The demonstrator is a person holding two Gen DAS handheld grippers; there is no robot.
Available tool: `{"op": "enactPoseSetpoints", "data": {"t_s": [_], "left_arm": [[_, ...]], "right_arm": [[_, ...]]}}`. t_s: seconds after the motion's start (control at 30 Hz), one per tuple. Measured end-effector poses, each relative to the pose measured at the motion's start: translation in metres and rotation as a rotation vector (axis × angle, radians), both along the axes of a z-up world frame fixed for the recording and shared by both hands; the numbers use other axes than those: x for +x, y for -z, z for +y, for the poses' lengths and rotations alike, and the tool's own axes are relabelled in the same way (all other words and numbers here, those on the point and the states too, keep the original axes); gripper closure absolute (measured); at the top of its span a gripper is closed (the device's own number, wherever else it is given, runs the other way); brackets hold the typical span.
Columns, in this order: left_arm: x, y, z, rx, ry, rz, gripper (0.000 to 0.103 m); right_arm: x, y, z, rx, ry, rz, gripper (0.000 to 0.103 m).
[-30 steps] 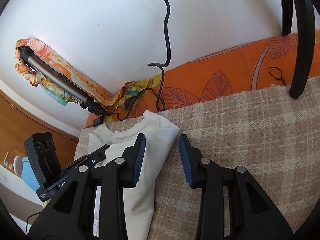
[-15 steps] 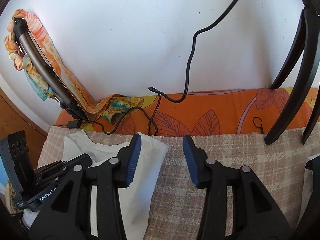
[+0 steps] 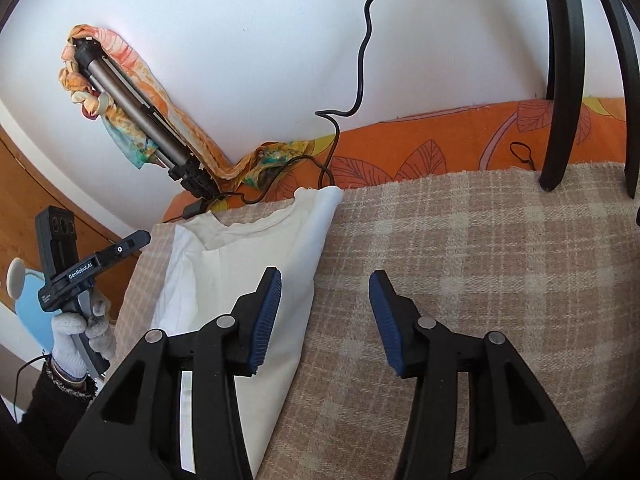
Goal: Fold small clothes
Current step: 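Move both grippers to the collar end of the white shirt, then grasp the collar edge with both grippers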
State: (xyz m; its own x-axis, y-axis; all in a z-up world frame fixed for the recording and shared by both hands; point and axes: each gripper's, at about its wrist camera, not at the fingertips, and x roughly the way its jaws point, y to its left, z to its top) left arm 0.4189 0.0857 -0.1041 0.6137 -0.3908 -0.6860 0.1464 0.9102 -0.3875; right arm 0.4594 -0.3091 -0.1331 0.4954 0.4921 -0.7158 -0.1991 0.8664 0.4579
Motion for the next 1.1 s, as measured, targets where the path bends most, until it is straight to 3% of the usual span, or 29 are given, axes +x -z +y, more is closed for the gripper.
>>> {"op": "enactPoseSetpoints", "data": {"t_s": [0.03,0.13,0.17,0.27,0.4,0.5,0.57,0.63,0.97,1.1], "left_arm": [[0.004,0.005,0.004,-0.011,-0.014,0.020,0.083],[0.012,0.021,0.003,-0.009,-0.012,0.048,0.079],[0.015,0.025,-0.002,0.014,-0.003,0.050,0.079],[0.024,0.033,-0.024,0.069,0.052,0.061,0.079],[0.027,0.024,-0.025,-0.006,0.046,0.035,0.079],[0.020,0.017,-0.015,0.025,0.039,0.000,0.079],[0.017,0.018,-0.006,0.028,0.032,-0.001,0.079],[0.016,0.020,0.004,0.022,0.021,0.005,0.079],[0.019,0.023,0.009,0.056,0.046,0.000,0.079],[0.022,0.024,0.012,0.018,0.030,-0.001,0.079]], "right_arm": [[0.004,0.001,0.003,-0.009,-0.001,0.000,0.056],[0.021,0.007,0.019,-0.101,0.006,0.020,0.085],[0.023,0.008,0.024,-0.138,0.004,0.013,0.090],[0.026,0.006,0.035,-0.200,-0.016,-0.005,0.090],[0.019,-0.009,0.028,-0.221,0.036,-0.040,0.089],[0.012,-0.032,0.037,-0.241,0.010,-0.108,0.089],[0.011,-0.040,0.053,-0.241,-0.034,-0.125,0.078],[0.008,-0.042,0.068,-0.249,-0.061,-0.142,0.074],[0.015,-0.013,0.130,-0.137,-0.223,-0.053,0.074],[0.025,-0.002,0.166,-0.151,-0.313,-0.020,0.074]]}}
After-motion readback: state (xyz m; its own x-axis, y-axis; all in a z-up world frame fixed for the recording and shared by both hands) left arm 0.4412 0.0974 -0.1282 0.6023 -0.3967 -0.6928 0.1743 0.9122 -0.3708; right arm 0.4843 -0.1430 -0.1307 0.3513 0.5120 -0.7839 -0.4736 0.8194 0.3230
